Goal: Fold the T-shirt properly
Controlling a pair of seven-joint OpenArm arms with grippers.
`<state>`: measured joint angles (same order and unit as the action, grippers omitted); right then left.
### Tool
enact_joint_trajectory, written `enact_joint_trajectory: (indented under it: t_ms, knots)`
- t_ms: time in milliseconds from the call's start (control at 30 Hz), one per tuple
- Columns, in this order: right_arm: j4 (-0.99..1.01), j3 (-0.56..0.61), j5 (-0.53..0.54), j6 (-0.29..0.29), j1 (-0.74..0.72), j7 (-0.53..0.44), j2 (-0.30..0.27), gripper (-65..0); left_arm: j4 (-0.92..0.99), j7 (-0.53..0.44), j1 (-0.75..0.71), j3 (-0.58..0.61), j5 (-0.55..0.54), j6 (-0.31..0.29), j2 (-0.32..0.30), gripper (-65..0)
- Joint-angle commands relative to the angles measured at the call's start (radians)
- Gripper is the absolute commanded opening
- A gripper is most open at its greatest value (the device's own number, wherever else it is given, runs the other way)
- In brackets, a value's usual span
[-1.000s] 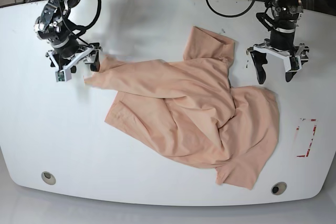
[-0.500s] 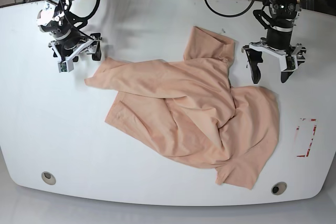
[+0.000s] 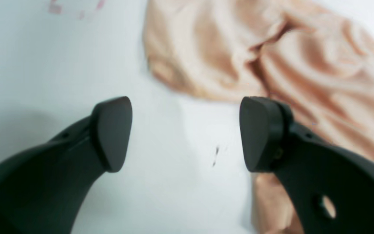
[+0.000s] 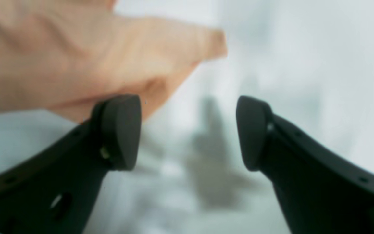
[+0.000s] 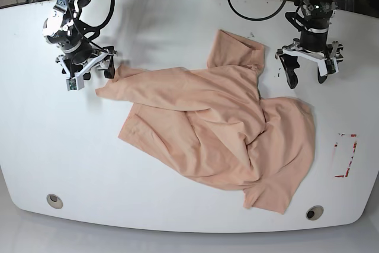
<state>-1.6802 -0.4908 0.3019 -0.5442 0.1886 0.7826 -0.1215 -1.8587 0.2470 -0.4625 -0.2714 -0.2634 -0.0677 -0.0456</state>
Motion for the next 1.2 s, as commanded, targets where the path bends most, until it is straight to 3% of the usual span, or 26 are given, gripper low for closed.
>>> enact_joint_trajectory:
  t_ms: [0,767,1100,1167]
  knots:
    - [-0.014,0.006,0.014,-0.006,-0.002,-0.020,-0.011,-20.1,-0.004,-0.024,0.008,-0.011,-0.008,-0.001,-0.013,-16.6]
    - [-0.047,0.006,0.015,-0.013,0.021,-0.004,0.004,-19.9,-0.017,0.021,0.049,-0.020,0.003,0.002,-0.019,-16.6]
    - [-0.099,0.036,-0.028,-0.014,0.041,-0.013,0.055,-19.9,-0.033,0.014,0.029,-0.037,0.000,-0.002,-0.016,-16.8]
    - [-0.084,0.088,-0.076,-0.010,0.068,-0.019,0.058,-19.3,-0.030,0.015,0.031,-0.027,-0.002,-0.003,-0.003,-17.1]
